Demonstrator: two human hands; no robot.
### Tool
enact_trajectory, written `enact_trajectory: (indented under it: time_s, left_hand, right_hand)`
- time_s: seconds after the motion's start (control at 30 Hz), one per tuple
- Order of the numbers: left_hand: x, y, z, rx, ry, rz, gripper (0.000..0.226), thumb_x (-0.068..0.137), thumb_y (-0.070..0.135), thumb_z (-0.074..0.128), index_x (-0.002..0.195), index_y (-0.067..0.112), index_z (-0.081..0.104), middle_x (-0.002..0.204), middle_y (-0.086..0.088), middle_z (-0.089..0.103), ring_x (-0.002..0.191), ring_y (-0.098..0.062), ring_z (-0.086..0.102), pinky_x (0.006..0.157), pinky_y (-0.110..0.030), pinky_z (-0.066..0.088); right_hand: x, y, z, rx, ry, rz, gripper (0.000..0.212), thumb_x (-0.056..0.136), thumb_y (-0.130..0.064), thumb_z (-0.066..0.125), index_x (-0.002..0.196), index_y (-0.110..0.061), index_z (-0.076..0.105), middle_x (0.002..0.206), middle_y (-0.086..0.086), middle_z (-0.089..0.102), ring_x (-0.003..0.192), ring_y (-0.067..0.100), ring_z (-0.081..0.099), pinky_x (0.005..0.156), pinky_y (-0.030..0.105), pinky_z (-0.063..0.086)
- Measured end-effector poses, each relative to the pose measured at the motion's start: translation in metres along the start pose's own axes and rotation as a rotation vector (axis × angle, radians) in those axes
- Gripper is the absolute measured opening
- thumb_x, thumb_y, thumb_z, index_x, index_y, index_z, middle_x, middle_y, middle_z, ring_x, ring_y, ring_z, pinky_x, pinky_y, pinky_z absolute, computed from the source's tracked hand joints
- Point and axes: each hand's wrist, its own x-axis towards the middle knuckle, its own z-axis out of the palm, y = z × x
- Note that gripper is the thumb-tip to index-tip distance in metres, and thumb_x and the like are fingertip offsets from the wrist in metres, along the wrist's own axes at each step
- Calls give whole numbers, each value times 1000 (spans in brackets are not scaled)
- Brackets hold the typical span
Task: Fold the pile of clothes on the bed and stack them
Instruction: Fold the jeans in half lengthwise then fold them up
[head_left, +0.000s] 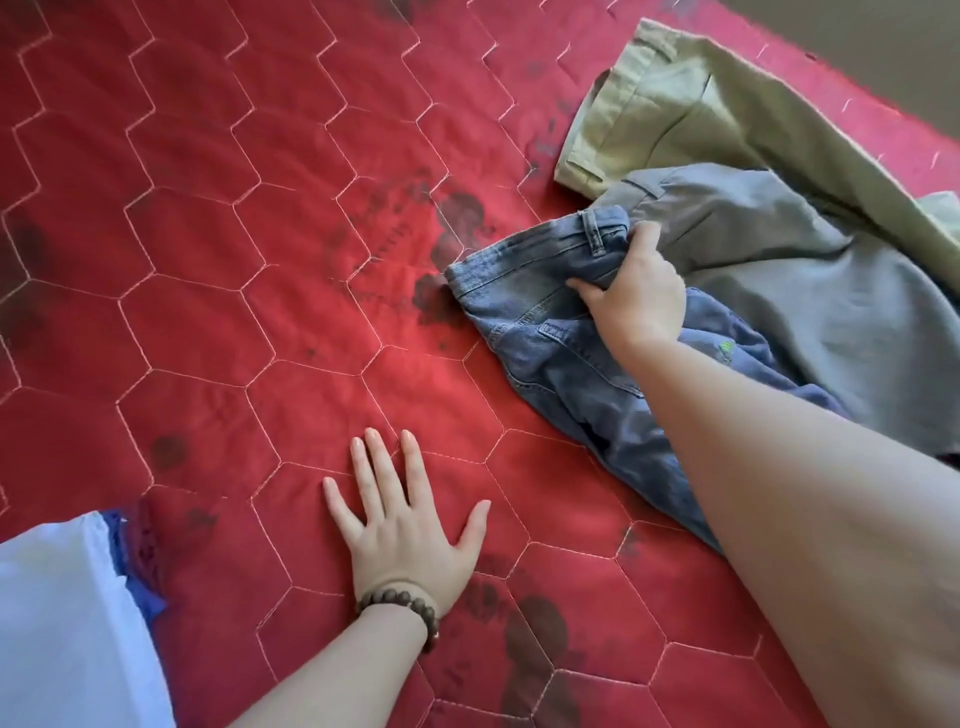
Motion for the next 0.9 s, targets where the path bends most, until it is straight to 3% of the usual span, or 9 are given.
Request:
enact_trajectory:
  time_s: [0.07, 0.23, 0.33, 0.43, 0.53, 0.63, 0.77, 0.9]
  left_hand:
    - [-1, 0, 0, -2, 14, 5, 99, 80, 74, 32, 151, 5, 25, 156, -25, 18, 148, -36, 10, 114, -64, 8]
    - [-1, 1, -3, -10, 25, 7, 99, 82, 77, 24, 152, 7, 22, 157, -24, 17, 148, -35, 6, 114, -63, 7]
    - [-3, -1, -9, -46, 15, 8, 103, 80, 81, 14, 153, 9, 19, 159, -22, 12, 149, -32, 0, 115, -61, 1]
    - [-17, -17, -14, -148, -34, 185, 115, 72, 89, 6, 154, 9, 10, 161, -14, 9, 149, -24, -3, 119, -52, -5]
    - [-67, -43, -30, -507, -110, 324, 124, 64, 96, 24, 154, 11, 10, 160, -8, 16, 149, -18, 8, 121, -43, 10]
    - [-115, -53, -76, -768, -140, 218, 124, 61, 84, 54, 154, 16, 9, 157, 1, 24, 144, -12, 24, 116, -27, 22]
    - [-134, -34, -176, -941, -64, 305, 83, 69, 47, 80, 141, 26, 42, 119, 13, 61, 106, -2, 59, 92, -16, 44]
    - [-152, -12, -312, -902, 69, 522, 32, 71, 38, 80, 96, 22, 69, 87, 11, 67, 79, 0, 60, 74, -21, 48]
  right_hand:
    - [-22, 1, -4, 84, -20, -20, 55, 81, -38, 71, 117, -11, 39, 101, 14, 66, 96, 37, 60, 71, 37, 38]
    - [-102, 6, -23, 187, -67, -116, 44, 80, -29, 67, 112, -15, 41, 91, 11, 66, 89, 35, 61, 72, 40, 46]
    - [-162, 19, -34, 215, -84, -149, 45, 80, -28, 67, 116, -15, 45, 91, 11, 67, 90, 35, 61, 70, 39, 43]
    - [-221, 34, -45, 292, -70, -89, 45, 79, -27, 68, 119, -19, 48, 90, 11, 68, 90, 35, 61, 72, 39, 43]
    - [-272, 46, -66, 387, -102, -16, 46, 77, -21, 71, 120, -20, 51, 89, 9, 68, 90, 33, 61, 73, 36, 42]
    - [-312, 41, -104, 533, -123, -20, 48, 75, -14, 74, 118, -23, 55, 85, -5, 65, 83, 20, 61, 72, 27, 39]
    - [-336, 14, -189, 651, -93, -119, 54, 71, -1, 72, 118, -22, 58, 94, -6, 66, 86, 12, 58, 78, 16, 39]
    - [-343, -18, -314, 740, 42, -158, 49, 71, -1, 70, 114, -24, 59, 96, -6, 66, 84, 7, 57, 78, 10, 40]
